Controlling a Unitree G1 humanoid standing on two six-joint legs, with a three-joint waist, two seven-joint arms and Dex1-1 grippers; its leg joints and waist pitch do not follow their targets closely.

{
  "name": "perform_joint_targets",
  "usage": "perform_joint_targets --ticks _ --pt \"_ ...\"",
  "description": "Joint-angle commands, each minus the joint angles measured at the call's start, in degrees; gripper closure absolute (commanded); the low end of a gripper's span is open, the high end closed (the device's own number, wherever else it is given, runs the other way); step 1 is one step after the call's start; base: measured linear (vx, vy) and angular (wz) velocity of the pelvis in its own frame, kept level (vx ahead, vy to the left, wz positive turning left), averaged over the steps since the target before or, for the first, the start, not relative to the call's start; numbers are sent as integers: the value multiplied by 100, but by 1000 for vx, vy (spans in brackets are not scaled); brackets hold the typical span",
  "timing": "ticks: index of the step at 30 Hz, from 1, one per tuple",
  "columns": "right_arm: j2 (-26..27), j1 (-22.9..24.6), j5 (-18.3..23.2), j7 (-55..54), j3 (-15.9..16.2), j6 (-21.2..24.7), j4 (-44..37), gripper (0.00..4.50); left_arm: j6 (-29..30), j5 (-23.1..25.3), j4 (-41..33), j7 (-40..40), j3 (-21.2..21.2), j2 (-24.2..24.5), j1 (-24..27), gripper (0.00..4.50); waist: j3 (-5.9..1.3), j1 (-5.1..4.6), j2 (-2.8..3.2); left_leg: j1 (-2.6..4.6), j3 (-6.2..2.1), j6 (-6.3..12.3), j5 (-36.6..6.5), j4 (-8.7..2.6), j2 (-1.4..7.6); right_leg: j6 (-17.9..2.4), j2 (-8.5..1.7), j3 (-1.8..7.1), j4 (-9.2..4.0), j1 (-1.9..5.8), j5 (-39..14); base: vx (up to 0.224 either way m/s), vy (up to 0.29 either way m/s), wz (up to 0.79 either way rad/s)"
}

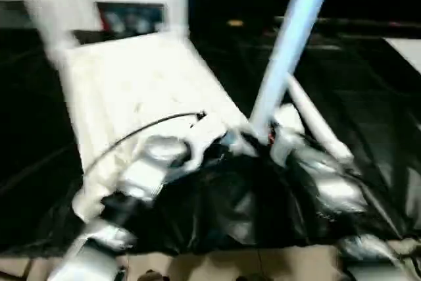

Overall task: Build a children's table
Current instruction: Insert table leg to table base

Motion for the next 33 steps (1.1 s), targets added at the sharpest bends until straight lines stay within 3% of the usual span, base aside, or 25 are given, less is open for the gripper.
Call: perform_joint_targets --ticks 1,2,4,7,10,13,20,23,24,27,33 --pt "293 52 -122 -103 289 114 352 173 -244 -281 -396 102 -61 -386 -86 450 -376 45 -38 0 16 129 -885 -328 44 -1122 -222 203 -411 311 -858 0 0 0" --pt "343 39 -104 -69 281 88 369 173 -277 -249 -439 58 -131 -401 -45 450 -384 47 -32 5 20 172 -835 -322 46 -1147 -210 204 -398 310 -702 0 0 0" --pt "394 38 -108 30 292 27 355 117 -310 -193 -469 15 -210 -409 4 450 -394 60 -25 7 33 393 -627 -303 50 -1278 -193 200 -351 321 -116 0 0 0" --pt "446 8 -118 80 259 -34 385 93 -314 -193 -525 -73 -289 -395 66 450 -370 53 -31 19 43 411 -829 -319 57 -1314 -202 198 -391 309 -381 0 0 0" --pt "399 -14 -159 107 282 -102 396 68 -339 -224 -587 -233 -337 -307 116 450 -356 48 -27 25 37 326 -1016 -338 66 -1224 -213 204 -426 300 -770 0 0 0" --pt "231 2 -191 253 332 -191 291 48 -420 -262 -647 -492 -361 -127 168 450 -361 57 -19 25 35 324 -968 -338 74 -1222 -207 207 -409 295 -660 0 0 0" --pt "-375 340 -38 1531 540 -204 -488 48 -605 -413 -698 -1251 -365 340 253 450 -348 94 -12 46 39 340 -1133 -348 84 -1190 -209 213 -430 278 -786 0 0 0" --pt "-838 627 150 2482 736 -204 -1012 48 -656 -516 -721 -1659 -346 576 277 450 -347 162 -1 66 40 390 -1160 -342 103 -1201 -210 219 -431 277 -735 0 0 0" --pt "-1172 808 288 3090 868 -202 -1330 48 -740 -546 -670 -1926 -366 745 259 450 -345 194 -10 44 39 434 -1106 -342 102 -1210 -206 220 -418 295 -671 0 0 0" --pt "-1476 972 434 3676 970 -182 -1618 48 -882 -556 -545 -2142 -382 896 207 450 -345 251 -34 53 43 449 -1124 -347 112 -1234 -225 219 -425 278 -760 0 0 0" --pt "-1844 1134 529 4341 1131 -111 -1929 48 -1023 -604 -335 -2415 -352 1030 100 450 -350 274 -65 29 37 459 -1040 -340 106 -1219 -239 216 -416 293 -818 0 0 0"
